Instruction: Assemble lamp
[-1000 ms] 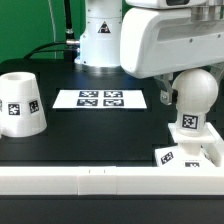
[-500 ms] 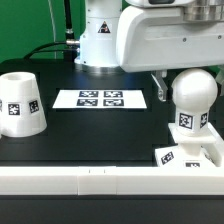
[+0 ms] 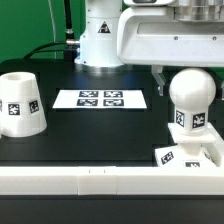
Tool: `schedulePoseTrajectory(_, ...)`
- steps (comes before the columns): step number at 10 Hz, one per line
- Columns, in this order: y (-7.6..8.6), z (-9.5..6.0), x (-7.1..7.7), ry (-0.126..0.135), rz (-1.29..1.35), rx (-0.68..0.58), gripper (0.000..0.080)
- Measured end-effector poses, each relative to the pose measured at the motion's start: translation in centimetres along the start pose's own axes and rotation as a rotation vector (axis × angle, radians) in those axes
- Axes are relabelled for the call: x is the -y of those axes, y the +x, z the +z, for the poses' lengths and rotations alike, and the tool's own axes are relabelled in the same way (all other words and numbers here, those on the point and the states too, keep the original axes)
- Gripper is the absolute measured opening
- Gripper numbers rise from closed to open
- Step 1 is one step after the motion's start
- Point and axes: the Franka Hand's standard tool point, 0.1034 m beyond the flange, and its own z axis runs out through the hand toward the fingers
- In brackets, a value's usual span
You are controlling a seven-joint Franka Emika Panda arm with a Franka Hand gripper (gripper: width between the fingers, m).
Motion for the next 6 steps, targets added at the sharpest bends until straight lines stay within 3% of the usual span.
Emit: schedulePoseTrajectory(6,-0.42,0.19,0.49,0.015,0.308,0.012,0.0578)
